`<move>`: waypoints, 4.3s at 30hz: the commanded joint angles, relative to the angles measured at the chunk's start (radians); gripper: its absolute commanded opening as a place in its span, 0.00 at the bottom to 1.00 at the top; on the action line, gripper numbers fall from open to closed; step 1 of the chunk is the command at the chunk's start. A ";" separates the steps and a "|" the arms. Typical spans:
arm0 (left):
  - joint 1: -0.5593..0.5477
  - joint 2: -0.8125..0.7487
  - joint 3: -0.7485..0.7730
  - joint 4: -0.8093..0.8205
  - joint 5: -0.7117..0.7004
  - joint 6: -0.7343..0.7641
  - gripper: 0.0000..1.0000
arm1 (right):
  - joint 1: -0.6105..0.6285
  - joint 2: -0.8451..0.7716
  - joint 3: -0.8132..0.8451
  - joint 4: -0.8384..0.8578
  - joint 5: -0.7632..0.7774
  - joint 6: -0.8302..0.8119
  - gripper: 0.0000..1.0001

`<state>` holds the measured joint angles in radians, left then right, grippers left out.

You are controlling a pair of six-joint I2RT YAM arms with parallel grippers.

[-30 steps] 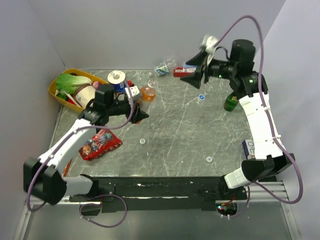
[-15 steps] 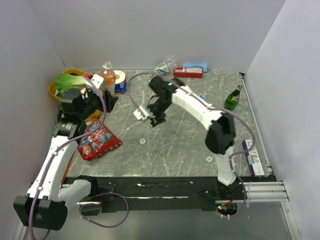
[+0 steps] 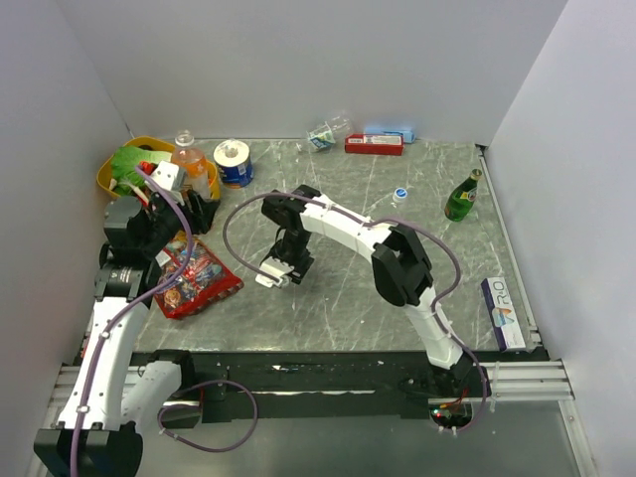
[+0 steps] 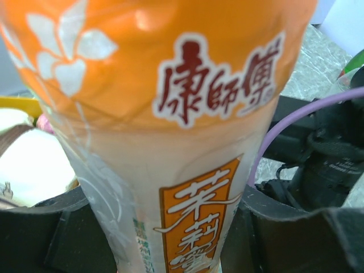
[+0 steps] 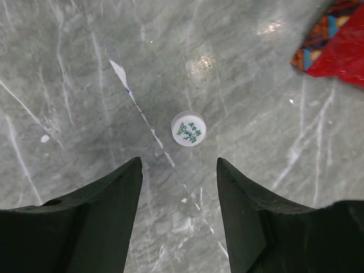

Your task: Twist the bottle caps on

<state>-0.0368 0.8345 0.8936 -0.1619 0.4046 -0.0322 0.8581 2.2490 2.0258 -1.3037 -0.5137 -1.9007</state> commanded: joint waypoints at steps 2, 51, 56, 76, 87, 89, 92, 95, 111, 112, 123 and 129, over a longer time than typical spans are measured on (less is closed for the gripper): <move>0.031 -0.026 -0.022 0.033 0.026 -0.044 0.01 | 0.015 0.063 0.068 -0.009 0.033 -0.044 0.61; 0.035 -0.014 -0.058 0.030 0.048 -0.044 0.02 | 0.053 0.162 0.044 0.041 0.072 0.029 0.47; 0.035 -0.014 -0.058 0.028 0.048 -0.046 0.02 | 0.055 0.164 0.036 0.060 0.075 0.038 0.46; 0.035 0.175 -0.042 -0.024 0.337 0.253 0.01 | -0.033 -0.092 -0.060 0.057 -0.017 0.187 0.26; -0.130 0.564 0.152 -0.394 0.448 0.923 0.01 | -0.203 -0.566 -0.115 -0.025 -0.091 0.442 0.26; -0.159 0.607 0.172 -0.410 0.465 0.974 0.01 | -0.215 -0.615 -0.098 -0.017 -0.089 0.483 0.26; -0.227 0.618 0.162 -0.409 0.462 1.050 0.01 | -0.217 -0.680 -0.091 0.009 -0.095 0.532 0.26; -0.302 0.592 0.122 -0.392 0.459 1.135 0.01 | -0.205 -0.724 -0.102 0.046 -0.109 0.537 0.26; -0.422 0.408 -0.153 0.201 0.586 0.670 0.01 | -0.097 -0.802 -0.207 0.098 -0.146 0.370 0.28; -0.420 0.411 -0.156 0.208 0.585 0.666 0.01 | -0.093 -0.795 -0.202 0.100 -0.143 0.374 0.28; -0.440 0.405 -0.202 0.337 0.580 0.637 0.01 | -0.067 -0.726 -0.119 0.003 -0.132 0.336 0.28; -0.445 0.394 -0.220 0.357 0.576 0.649 0.01 | -0.056 -0.727 -0.139 -0.002 -0.103 0.311 0.29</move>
<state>-0.4721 1.2606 0.6823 0.1051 0.9371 0.6163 0.7872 1.5192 1.8687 -1.2755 -0.6243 -1.5673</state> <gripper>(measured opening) 0.583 0.403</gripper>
